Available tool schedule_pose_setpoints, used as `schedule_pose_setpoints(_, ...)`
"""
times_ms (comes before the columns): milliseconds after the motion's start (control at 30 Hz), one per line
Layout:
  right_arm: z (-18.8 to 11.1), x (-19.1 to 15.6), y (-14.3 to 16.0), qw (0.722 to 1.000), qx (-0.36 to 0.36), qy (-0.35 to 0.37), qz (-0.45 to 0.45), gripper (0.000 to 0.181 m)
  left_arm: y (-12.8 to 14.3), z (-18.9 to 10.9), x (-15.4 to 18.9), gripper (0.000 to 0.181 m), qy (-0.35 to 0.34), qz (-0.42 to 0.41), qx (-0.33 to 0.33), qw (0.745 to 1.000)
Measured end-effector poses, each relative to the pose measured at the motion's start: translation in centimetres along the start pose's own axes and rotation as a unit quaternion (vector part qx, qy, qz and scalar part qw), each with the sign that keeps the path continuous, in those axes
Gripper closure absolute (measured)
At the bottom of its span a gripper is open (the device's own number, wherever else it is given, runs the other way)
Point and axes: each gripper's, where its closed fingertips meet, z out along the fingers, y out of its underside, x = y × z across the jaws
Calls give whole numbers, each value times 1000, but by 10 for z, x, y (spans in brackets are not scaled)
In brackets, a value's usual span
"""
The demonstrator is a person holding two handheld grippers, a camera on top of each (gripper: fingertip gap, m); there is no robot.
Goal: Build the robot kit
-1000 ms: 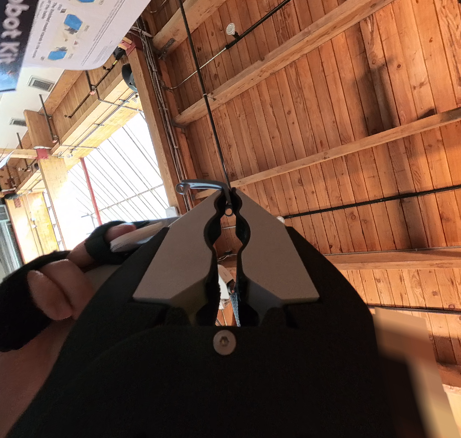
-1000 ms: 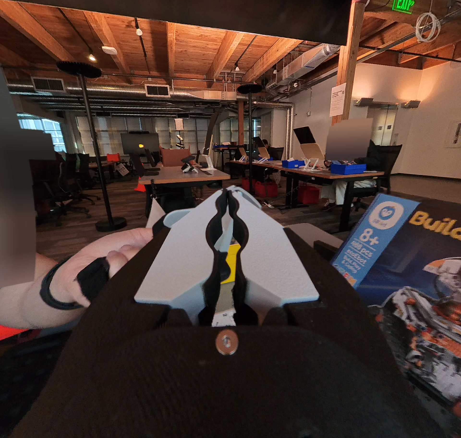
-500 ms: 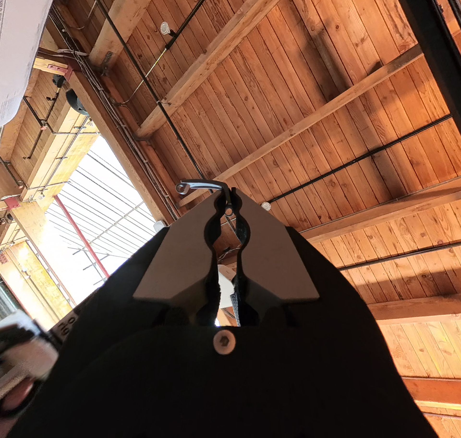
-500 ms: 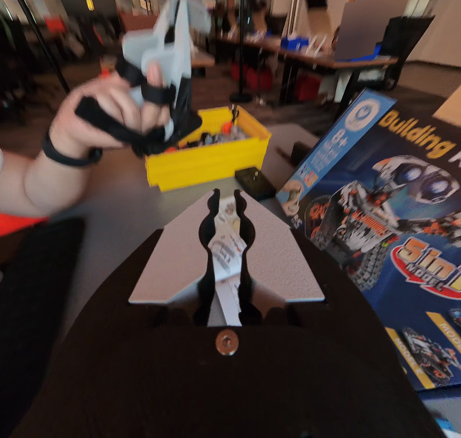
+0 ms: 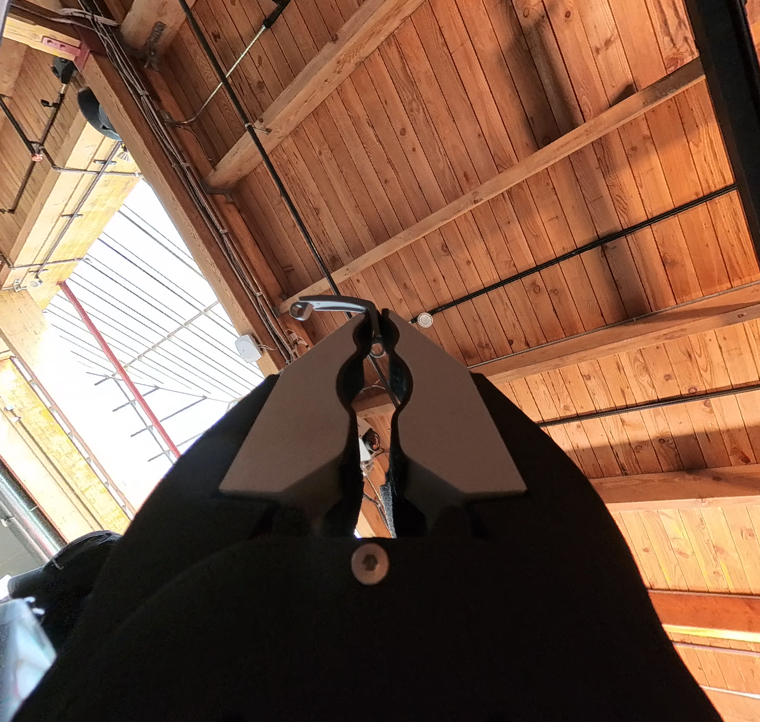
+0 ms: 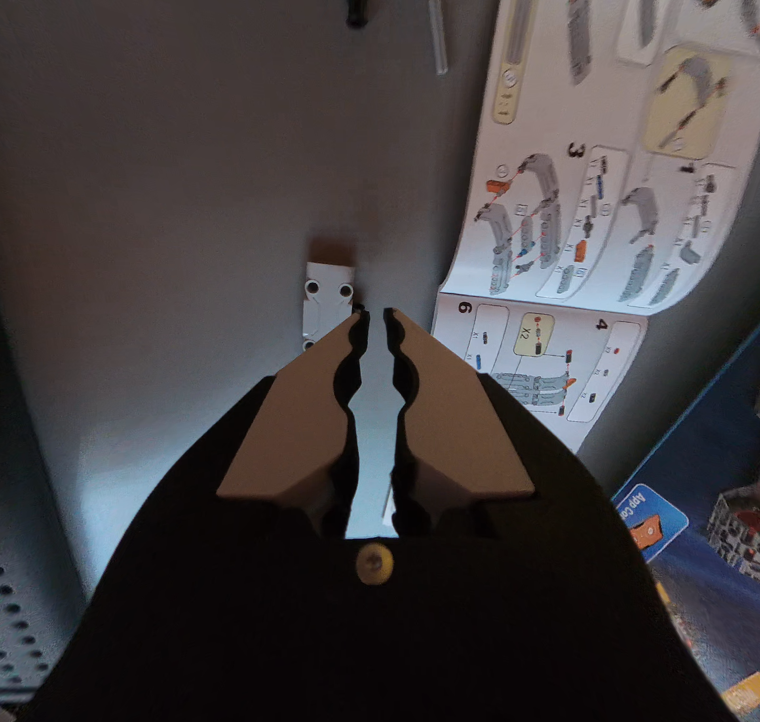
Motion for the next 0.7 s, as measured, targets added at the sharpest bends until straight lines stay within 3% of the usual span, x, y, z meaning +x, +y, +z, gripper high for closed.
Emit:
schedule_pose_setpoints(200,9,-8,2,998,-22,-51,10,173,1,2,5,180,5,-2,-4,1000)
schedule_pose_setpoints(433,6,-9,-1,998,5,-62,21,174,1,3,7,180,8,-5,-7,1000)
schedule_pose_setpoints(700,14,-11,6,998,-19,-57,16,174,2,3,5,180,6,-4,-8,1000)
